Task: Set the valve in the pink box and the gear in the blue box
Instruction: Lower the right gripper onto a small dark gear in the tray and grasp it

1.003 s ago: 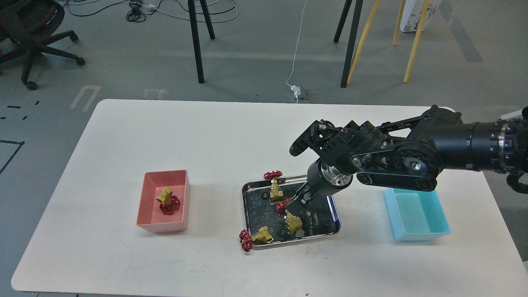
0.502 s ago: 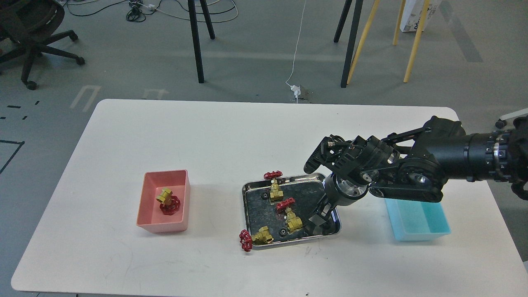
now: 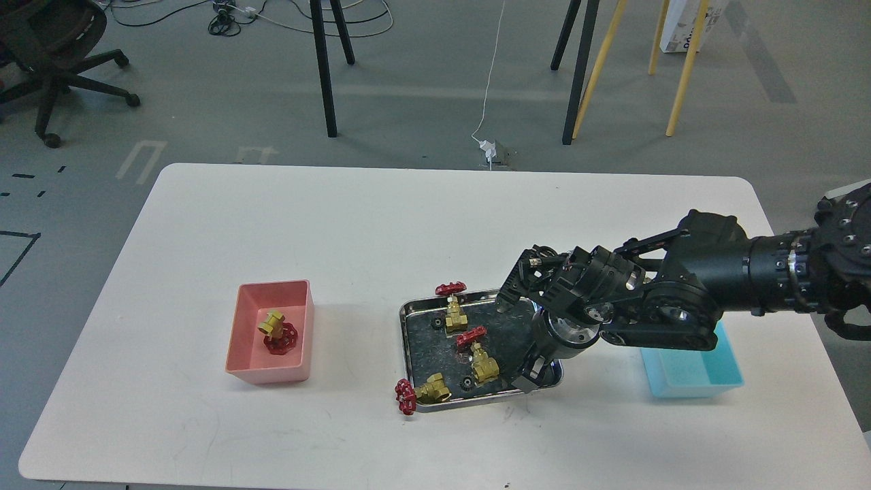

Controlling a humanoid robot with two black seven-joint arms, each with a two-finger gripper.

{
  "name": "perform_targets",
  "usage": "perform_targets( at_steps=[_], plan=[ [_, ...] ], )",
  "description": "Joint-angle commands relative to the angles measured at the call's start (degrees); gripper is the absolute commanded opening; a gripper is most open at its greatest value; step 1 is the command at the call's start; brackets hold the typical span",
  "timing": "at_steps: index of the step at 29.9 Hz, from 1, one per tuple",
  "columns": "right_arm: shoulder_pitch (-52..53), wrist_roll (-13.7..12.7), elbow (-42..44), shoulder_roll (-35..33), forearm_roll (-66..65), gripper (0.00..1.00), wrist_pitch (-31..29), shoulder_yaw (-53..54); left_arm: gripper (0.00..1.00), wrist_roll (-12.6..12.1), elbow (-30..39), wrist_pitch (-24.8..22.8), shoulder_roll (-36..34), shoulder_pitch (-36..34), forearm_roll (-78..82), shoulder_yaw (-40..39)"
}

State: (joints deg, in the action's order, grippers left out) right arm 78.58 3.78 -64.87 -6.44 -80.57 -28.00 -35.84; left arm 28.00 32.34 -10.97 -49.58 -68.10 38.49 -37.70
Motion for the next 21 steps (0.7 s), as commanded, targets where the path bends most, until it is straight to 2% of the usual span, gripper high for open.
perform_targets(
  at_steps=[1, 7, 15, 21],
  plan=[
    [-0.01, -0.35, 0.00, 0.46, -0.03, 0.67, 0.00, -0.11, 1.00, 0.00, 0.00, 0.07, -0.08, -0.02, 0.01, 0.00],
    [-0.62, -1.76, 0.09, 0.55, -0.03, 0.54, 0.00, -0.37, 1.00, 0.00, -0.26, -0.02, -0.17, -0.02, -0.08, 0.00],
    [-1.50, -2.46, 0.09, 0.29, -0.03, 0.52, 0.00, -0.55, 1.00, 0.00, -1.67, -0.46, -0.17, -0.63, -0.08, 0.00],
    [-1.76, -2.99, 0.00, 0.11, -0.03, 0.45, 0.00, -1.07, 1.00, 0.00, -1.67, -0.46, -0.34, -0.63, -0.08, 0.00]
  ],
)
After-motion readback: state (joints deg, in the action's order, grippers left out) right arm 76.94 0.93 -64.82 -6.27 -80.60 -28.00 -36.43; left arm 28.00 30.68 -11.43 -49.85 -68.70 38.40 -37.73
